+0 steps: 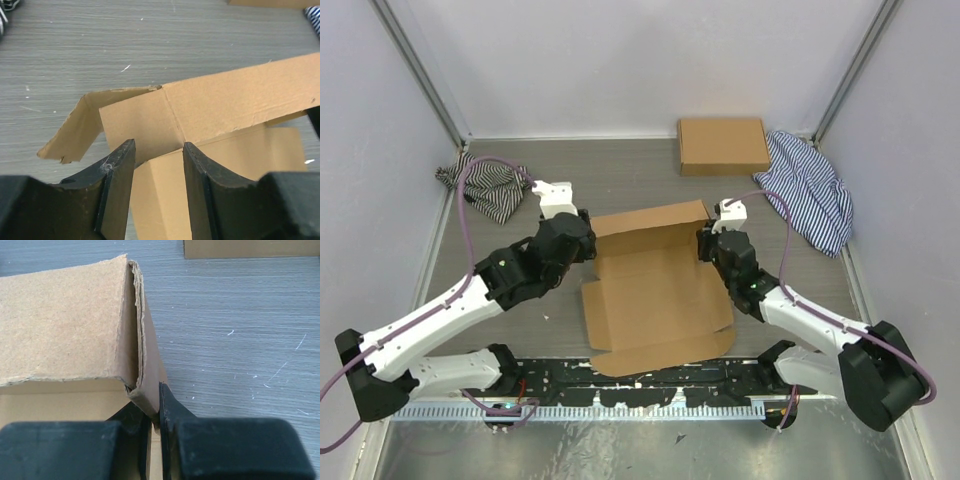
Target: Fold the paper box
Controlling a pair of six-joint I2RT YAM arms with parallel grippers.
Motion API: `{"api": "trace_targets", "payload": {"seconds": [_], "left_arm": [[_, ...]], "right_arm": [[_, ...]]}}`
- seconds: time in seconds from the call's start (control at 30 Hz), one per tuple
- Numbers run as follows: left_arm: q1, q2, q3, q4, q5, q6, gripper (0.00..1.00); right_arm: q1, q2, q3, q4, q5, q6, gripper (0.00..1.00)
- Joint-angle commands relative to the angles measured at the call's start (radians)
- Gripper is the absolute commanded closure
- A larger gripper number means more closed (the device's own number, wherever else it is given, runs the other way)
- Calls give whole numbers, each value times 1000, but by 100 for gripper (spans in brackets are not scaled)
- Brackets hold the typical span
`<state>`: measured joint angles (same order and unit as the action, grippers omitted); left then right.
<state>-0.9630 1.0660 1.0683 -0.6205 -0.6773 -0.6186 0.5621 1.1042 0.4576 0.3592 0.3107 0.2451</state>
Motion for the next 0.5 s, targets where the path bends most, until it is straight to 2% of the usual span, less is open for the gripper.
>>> {"api": "trace_targets", "payload": {"seconds": [0.0, 0.27, 0.47], "left_arm": [[37, -4, -4, 116, 76, -77, 50], [109, -40, -7, 144, 167, -144, 47], [128, 26, 10, 120, 199, -173, 48]], "right_arm": [[5, -55, 13, 25, 50, 40, 99], [5, -78, 20, -3, 59, 41, 99], [7, -90, 22, -8, 53, 39, 99]]}}
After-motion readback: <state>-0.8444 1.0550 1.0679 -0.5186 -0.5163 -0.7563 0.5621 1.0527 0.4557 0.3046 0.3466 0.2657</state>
